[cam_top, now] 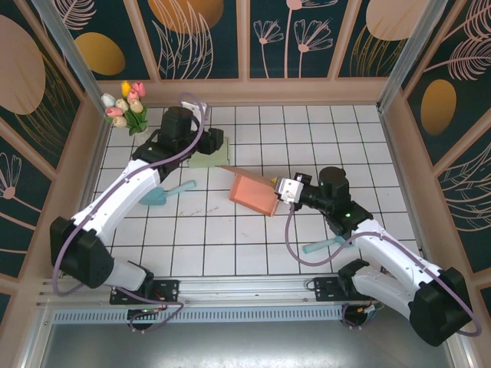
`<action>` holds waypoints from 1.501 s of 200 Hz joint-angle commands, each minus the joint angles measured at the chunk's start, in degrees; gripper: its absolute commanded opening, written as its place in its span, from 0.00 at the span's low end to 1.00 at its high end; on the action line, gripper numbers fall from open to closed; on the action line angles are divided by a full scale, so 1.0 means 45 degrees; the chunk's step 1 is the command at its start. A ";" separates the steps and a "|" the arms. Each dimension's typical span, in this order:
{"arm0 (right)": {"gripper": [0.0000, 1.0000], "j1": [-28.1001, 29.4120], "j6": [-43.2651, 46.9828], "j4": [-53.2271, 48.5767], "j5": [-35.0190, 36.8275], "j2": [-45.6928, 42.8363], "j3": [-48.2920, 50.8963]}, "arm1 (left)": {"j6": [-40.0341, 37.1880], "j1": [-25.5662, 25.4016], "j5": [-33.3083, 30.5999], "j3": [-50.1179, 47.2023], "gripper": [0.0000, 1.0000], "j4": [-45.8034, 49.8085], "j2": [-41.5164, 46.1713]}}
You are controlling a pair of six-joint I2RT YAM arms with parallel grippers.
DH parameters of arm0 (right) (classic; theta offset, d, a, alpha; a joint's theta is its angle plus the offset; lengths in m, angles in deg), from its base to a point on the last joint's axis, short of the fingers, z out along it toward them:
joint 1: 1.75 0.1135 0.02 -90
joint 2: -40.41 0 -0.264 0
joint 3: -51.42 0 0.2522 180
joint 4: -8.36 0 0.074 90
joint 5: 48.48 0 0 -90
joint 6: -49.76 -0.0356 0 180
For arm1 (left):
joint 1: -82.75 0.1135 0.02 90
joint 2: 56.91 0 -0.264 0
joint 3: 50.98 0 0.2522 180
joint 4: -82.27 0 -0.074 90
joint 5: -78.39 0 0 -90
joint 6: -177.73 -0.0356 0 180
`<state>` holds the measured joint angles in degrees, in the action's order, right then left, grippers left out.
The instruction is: Fold the paper box
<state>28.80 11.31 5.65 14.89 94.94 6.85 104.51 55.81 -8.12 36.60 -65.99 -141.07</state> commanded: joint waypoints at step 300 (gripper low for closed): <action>0.25 0.2152 0.0578 0.0793 0.4962 0.3792 0.0263 | 0.7718 -0.2100 0.2007 -0.6838 0.48 -0.6035 0.0370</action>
<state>37.83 12.01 15.40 30.97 110.54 11.09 139.89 47.95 0.68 8.50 -87.74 -139.48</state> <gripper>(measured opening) 0.205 0.488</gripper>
